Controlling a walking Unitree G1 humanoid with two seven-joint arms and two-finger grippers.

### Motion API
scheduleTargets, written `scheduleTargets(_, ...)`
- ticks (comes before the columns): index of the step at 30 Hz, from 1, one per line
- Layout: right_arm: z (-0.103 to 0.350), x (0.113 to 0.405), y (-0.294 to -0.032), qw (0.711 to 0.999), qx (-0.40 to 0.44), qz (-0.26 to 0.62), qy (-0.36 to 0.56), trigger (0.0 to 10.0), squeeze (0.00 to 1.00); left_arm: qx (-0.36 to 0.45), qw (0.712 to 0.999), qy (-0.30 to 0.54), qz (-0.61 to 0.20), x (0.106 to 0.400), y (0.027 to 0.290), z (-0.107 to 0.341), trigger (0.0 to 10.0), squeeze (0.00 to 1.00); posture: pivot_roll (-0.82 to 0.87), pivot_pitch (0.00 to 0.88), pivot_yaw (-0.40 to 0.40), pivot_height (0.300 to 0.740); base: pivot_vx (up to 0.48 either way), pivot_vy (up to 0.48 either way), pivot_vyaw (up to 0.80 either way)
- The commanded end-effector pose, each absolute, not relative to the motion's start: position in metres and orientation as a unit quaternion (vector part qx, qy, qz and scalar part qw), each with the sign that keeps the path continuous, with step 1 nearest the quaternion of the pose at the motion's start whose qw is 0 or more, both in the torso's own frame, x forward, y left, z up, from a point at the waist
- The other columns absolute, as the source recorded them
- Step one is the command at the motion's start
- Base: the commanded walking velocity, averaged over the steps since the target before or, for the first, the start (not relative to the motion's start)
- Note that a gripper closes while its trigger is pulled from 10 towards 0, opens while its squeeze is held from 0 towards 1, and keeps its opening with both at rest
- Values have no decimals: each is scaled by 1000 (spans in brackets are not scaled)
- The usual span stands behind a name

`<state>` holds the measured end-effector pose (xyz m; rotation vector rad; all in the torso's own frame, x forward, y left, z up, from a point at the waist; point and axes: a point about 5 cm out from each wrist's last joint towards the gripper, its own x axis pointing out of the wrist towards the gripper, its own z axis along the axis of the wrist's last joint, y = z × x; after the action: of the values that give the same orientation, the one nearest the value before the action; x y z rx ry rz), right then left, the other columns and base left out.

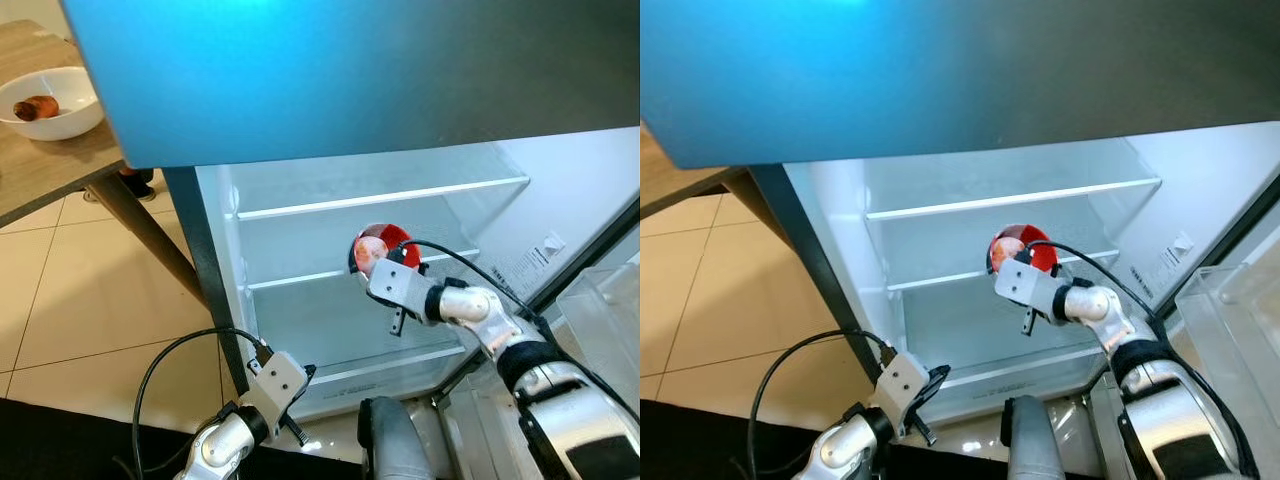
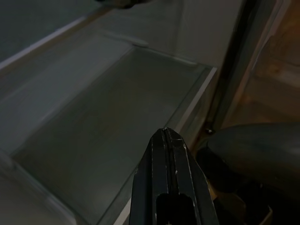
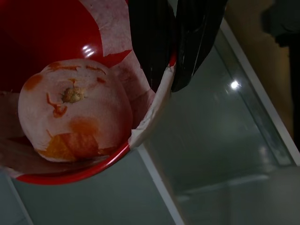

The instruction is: Restocking fridge

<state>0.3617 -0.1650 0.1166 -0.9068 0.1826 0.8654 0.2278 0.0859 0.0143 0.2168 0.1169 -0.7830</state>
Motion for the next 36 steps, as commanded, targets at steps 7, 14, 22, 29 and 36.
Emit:
scheduleTargets(7, 123, 369, -158, 783, -452, 414, 107, 10000, 0, 104, 910, 62, -396, 220, 77, 14, 10000, 0, -102, 194, -83, 593, 0, 0, 0)
scheduleTargets(14, 128, 374, -153, 781, -457, 412, 110, 10000, 0, 103, 910, 50, -398, 220, 73, 21, 10000, 0, -93, 209, -89, 593, 0, 0, 0)
scheduleTargets(22, 138, 382, -151, 783, -469, 392, 115, 10000, 0, 105, 908, 39, -404, 219, 69, 27, 10000, 0, -78, 227, -96, 593, 0, 0, 0)
scheduleTargets(29, 153, 391, -147, 791, -485, 359, 95, 10000, 0, 107, 909, 39, -401, 218, 70, 30, 10000, 0, -75, 231, -99, 593, 0, 0, 0)
scheduleTargets(36, 163, 397, -143, 806, -490, 323, 79, 10000, 0, 98, 919, 27, -381, 221, 71, 36, 10000, 0, -67, 239, -103, 593, 0, 0, 0)
